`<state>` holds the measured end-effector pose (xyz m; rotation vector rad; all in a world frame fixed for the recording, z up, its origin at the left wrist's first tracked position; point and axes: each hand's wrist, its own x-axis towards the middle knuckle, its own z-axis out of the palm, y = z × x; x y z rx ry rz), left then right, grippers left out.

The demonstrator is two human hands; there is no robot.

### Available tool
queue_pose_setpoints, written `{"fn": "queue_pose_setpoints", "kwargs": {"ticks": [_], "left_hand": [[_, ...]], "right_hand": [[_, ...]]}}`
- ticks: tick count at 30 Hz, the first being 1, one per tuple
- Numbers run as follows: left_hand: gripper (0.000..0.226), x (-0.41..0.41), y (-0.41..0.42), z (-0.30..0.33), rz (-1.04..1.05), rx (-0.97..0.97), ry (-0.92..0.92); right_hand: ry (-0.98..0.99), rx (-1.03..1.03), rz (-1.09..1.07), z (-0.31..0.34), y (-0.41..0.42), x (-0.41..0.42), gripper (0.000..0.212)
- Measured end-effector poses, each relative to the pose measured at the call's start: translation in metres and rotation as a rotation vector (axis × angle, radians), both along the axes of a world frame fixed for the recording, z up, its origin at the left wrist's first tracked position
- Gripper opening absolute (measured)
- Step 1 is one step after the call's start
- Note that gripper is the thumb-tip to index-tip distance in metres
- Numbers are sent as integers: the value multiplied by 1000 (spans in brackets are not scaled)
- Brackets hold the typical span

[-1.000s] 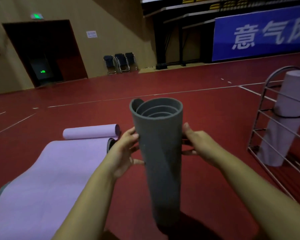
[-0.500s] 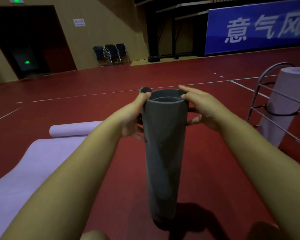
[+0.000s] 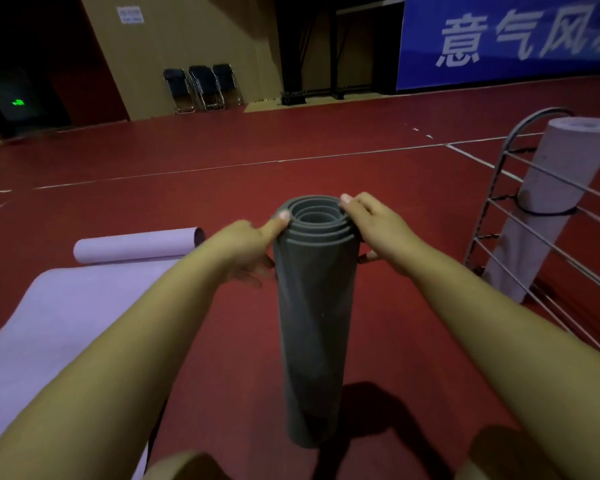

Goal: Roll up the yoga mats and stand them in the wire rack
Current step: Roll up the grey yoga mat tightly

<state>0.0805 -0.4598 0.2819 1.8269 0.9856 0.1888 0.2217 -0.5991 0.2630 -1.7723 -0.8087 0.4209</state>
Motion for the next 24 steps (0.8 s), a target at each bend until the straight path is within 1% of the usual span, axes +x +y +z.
{"fn": "queue_pose_setpoints", "kwargs": {"ticks": [1,2,4,7,9,10,12,13,16,18,19,21,24], "left_hand": [[79,-1,2,7,-23,30,28],[78,-2,3,12,-46,31,57],[73,0,5,14,-74,22,124],[61,5,2,14,-80,5,240],[63,5,-7,21,-86,-20,287],[66,4,-11,23,-91,-48,296],[74,-1,-18,24,-74,-116,287],[77,-3,-21,23,-71,-158,268],[78,-2,-31,20,-92,-235,222],[80,2,-38,20,-55,-201,242],[76,3,-45,20,-21,-173,252],[55,5,-57,16,54,-124,206],[23,13,-71,16,197,-16,-7]], "right_hand": [[-38,-12,10,3,1,-2,40],[-64,-13,24,3,3,-4,36],[-82,-44,28,4,7,-7,23],[-31,-152,27,14,17,-13,15],[-15,-213,-6,23,22,-19,10],[4,-232,-27,27,23,-23,18],[79,-237,-73,30,19,-27,47],[108,-222,-87,30,16,-27,52],[131,-173,-107,28,6,-31,44],[95,-154,-142,24,3,-35,50],[73,-141,-153,22,2,-37,53],[44,-101,-161,21,-4,-39,53],[-26,-14,-187,27,-18,-32,50]]}}
